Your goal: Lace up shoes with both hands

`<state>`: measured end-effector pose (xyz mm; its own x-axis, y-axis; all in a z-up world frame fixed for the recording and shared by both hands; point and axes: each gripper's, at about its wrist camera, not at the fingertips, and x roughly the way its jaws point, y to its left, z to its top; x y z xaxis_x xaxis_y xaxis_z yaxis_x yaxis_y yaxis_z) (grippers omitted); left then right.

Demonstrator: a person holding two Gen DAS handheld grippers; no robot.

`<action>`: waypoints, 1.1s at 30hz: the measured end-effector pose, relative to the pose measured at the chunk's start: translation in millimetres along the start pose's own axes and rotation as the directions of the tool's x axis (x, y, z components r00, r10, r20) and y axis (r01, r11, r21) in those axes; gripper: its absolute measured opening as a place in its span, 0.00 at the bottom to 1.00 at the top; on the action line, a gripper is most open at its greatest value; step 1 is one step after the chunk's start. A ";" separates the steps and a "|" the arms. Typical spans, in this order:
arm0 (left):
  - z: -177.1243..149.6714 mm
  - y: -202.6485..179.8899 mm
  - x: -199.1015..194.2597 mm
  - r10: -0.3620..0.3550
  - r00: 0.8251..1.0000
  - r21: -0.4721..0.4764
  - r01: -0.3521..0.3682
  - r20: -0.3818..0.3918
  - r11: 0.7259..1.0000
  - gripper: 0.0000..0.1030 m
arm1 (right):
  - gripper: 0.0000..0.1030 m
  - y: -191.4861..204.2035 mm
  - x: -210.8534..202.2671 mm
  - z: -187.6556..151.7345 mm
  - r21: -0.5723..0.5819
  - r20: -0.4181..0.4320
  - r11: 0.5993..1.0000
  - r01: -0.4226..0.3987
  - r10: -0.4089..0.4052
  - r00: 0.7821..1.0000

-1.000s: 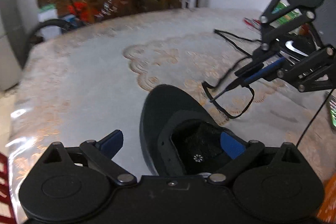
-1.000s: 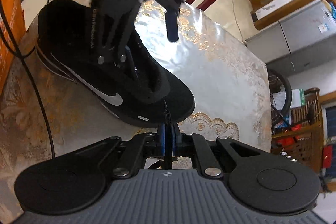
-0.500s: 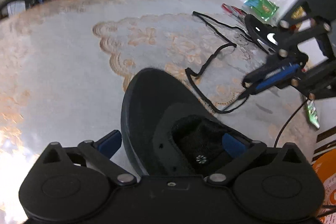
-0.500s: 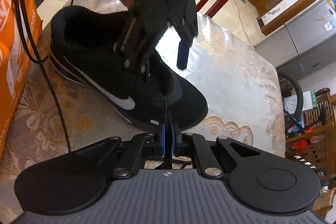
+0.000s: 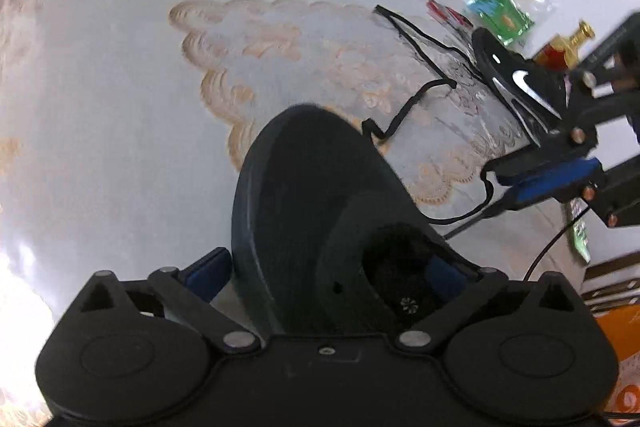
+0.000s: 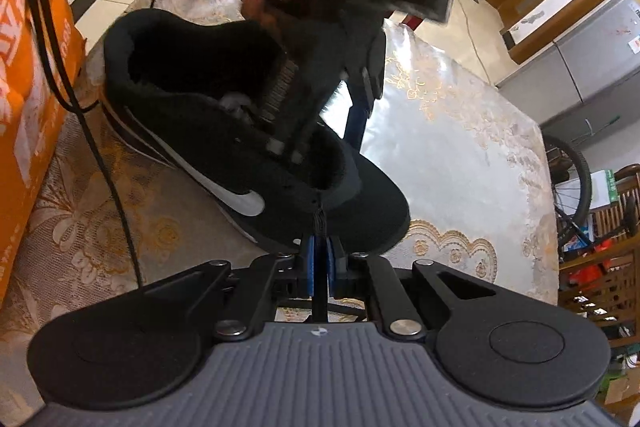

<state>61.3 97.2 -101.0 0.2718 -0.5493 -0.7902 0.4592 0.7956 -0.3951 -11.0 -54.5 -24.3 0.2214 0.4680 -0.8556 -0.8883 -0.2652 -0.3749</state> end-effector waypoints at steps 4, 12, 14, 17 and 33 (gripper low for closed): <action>-4.7 -16.2 -21.9 0.061 0.998 0.050 -0.062 0.022 0.997 0.97 | 0.06 2.2 -3.1 -3.6 -0.021 -0.001 1.000 0.002 -0.002 1.000; -8.9 -22.1 -27.3 0.097 0.995 0.023 -0.098 0.030 0.995 0.97 | 0.06 -8.4 3.7 -8.6 -0.069 0.008 0.997 -0.015 0.016 1.000; -9.7 -21.7 -28.3 0.100 0.995 0.016 -0.100 0.031 0.995 0.97 | 0.06 -10.8 6.8 -9.4 -0.089 0.009 0.996 -0.028 0.029 1.000; -9.3 -22.2 -28.4 0.108 0.994 0.012 -0.109 0.032 0.994 0.97 | 0.06 -12.3 9.5 -10.5 -0.119 0.002 0.992 -0.043 0.043 0.999; -13.9 -32.8 -33.3 0.141 0.988 -0.015 -0.140 0.062 0.990 0.97 | 0.07 -15.7 25.8 -1.9 -0.225 -0.002 0.973 -0.050 0.051 0.999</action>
<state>25.4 93.0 -68.2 0.3858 -0.4468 -0.8072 0.4043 0.8683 -0.2874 9.4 -39.8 -41.1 0.1766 0.4522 -0.8743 -0.7848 -0.4715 -0.4023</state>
